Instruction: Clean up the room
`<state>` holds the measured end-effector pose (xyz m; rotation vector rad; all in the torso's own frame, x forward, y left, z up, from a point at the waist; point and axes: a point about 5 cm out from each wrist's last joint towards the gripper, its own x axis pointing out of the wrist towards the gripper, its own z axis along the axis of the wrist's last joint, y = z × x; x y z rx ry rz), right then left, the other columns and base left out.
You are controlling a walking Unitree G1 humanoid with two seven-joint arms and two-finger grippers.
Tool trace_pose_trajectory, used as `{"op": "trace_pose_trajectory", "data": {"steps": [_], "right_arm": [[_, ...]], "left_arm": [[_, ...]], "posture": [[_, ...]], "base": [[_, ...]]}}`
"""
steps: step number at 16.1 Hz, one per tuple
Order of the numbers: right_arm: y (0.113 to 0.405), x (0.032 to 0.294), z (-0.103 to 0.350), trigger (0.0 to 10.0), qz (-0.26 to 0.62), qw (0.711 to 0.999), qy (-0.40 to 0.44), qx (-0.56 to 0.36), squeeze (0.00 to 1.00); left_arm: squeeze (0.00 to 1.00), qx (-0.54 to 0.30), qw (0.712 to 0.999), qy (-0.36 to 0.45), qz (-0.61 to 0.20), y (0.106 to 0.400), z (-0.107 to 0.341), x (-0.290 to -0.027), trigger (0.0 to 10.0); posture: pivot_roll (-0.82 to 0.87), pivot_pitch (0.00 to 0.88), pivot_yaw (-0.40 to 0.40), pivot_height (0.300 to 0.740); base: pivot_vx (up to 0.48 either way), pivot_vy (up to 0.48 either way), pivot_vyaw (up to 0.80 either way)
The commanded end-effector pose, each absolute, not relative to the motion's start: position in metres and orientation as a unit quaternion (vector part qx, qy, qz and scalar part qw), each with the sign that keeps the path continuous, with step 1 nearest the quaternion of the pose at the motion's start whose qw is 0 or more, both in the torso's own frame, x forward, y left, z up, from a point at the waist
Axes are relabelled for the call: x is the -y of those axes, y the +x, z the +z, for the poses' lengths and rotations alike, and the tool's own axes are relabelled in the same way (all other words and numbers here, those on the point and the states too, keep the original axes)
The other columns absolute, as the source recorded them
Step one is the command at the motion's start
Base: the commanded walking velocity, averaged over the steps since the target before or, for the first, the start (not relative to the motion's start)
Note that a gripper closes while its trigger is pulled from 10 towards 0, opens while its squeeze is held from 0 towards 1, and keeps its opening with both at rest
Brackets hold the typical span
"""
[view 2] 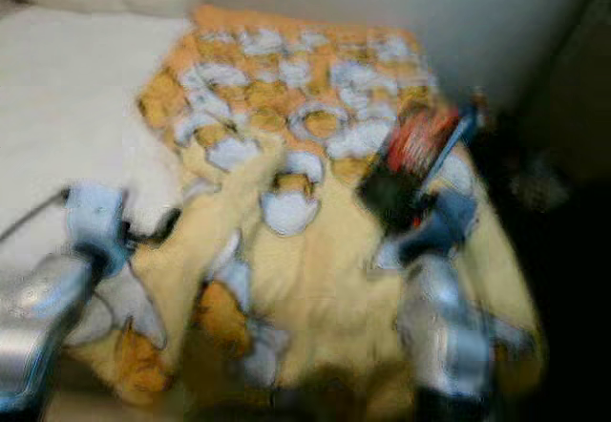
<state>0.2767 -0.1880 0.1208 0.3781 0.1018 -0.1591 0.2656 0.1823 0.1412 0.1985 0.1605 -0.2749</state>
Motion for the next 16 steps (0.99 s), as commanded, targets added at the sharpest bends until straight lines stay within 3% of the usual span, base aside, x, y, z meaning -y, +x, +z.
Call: {"op": "trace_pose_trajectory", "data": {"steps": [1, 3, 6, 10, 16], "right_arm": [[0.278, 0.181, 0.128, 10.0, -0.068, 0.978, 0.191, -0.04, 0.0], [0.278, 0.171, 0.12, 10.0, -0.058, 0.986, 0.144, -0.061, 0.0], [0.283, 0.175, 0.132, 10.0, -0.071, 0.991, 0.112, -0.016, 0.0], [0.283, 0.167, 0.13, 10.0, -0.043, 0.99, 0.131, -0.024, 0.0], [0.288, 0.165, 0.127, 10.0, -0.044, 0.991, 0.119, -0.036, 0.0]], "left_arm": [[0.0, -0.08, 0.983, 0.104, -0.129, 0.264, 0.144, -0.187, 10.0], [0.0, -0.082, 0.983, 0.104, -0.131, 0.265, 0.143, -0.188, 10.0], [0.0, -0.083, 0.983, 0.102, -0.129, 0.267, 0.143, -0.188, 10.0], [0.0, -0.082, 0.984, 0.101, -0.125, 0.27, 0.144, -0.19, 10.0], [0.0, -0.075, 0.985, 0.092, -0.123, 0.274, 0.147, -0.189, 10.0]], "posture": [[0.06, 0.0, -0.022, 0.74], [0.05, 0.0, -0.016, 0.74], [0.05, 0.0, -0.019, 0.74], [0.06, 0.0, -0.015, 0.74], [0.05, 0.0, -0.008, 0.74]], "base": [[0.0, 0.36, -0.78], [0.0, 0.358, -0.69], [0.0, 0.359, -0.71], [0.0, 0.358, -0.71], [0.0, 0.366, 0.0]]}}
